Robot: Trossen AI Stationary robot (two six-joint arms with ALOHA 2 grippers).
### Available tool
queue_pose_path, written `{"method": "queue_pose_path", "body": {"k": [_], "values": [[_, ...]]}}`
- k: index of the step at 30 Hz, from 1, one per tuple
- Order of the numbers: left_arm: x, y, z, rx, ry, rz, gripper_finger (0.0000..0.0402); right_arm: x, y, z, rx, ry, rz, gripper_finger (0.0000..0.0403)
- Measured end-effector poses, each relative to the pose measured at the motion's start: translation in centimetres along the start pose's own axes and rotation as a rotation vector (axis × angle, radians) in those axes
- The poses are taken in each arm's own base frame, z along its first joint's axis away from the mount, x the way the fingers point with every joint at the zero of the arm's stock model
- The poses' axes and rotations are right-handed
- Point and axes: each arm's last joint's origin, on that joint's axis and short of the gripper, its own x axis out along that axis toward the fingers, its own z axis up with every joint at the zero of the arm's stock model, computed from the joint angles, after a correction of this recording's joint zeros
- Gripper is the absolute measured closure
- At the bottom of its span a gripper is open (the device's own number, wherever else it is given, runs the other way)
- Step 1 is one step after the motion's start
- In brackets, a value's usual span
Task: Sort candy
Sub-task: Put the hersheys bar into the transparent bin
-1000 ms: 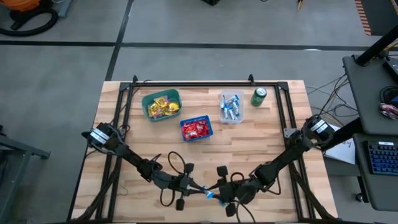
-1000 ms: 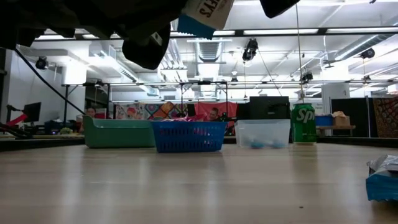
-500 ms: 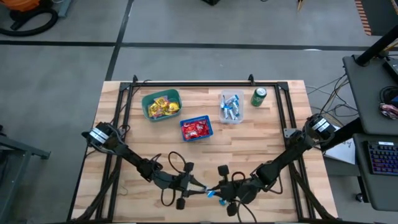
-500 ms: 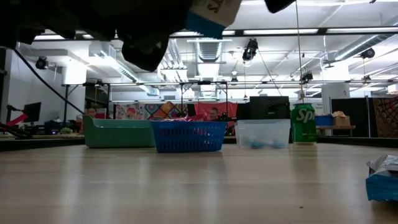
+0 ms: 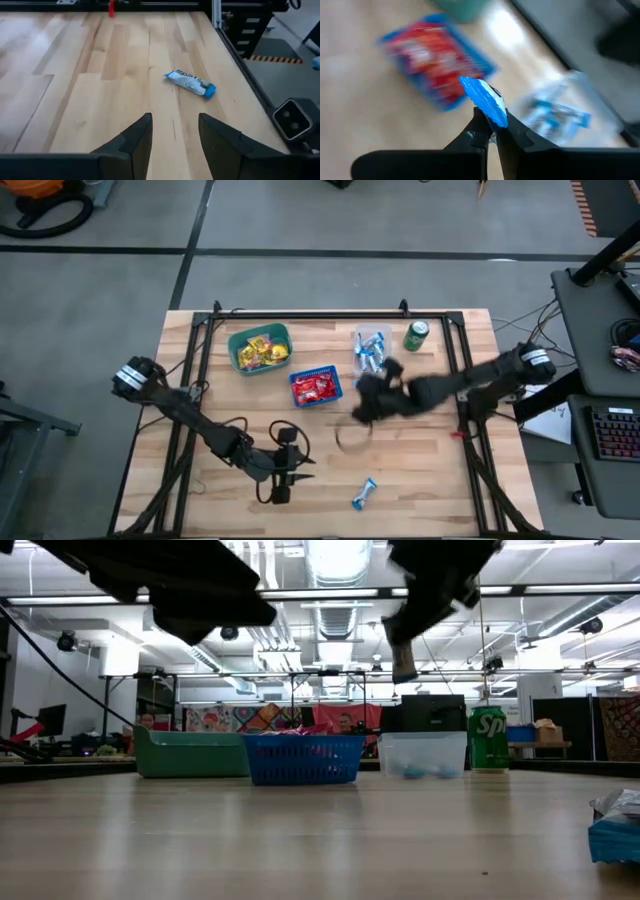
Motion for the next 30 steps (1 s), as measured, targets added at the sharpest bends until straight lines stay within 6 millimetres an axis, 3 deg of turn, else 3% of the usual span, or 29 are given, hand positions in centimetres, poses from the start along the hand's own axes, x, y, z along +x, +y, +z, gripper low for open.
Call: {"method": "queue_pose_path", "body": {"k": [6,9,15,22,26,30], "values": [[-1.1,0.3,0.7,-0.001,0.004,0.027,0.0261,5.4,-7.9,1.7,0.126,0.128,-0.202,0.0390],[-1.2,0.3,0.7,-0.001,0.006,0.028,0.0261,7.7,-11.3,1.9,0.190,0.209,-0.222,0.0379],[-0.9,0.2,0.3,0.007,0.021,0.033,0.0261,10.8,-14.5,1.5,0.285,0.316,-0.115,0.0293],[-0.8,0.2,0.3,-0.002,0.021,0.039,0.0261,9.9,-13.7,1.7,0.282,0.310,-0.043,0.0225],[-1.4,0.4,0.5,-0.034,0.044,0.049,0.0261,8.0,-11.0,2.0,0.252,0.300,0.131,0.0220],[-2.4,0.6,0.7,-0.068,0.088,0.063,0.0261,5.3,-6.7,1.6,0.139,0.298,0.344,0.0223]]}}
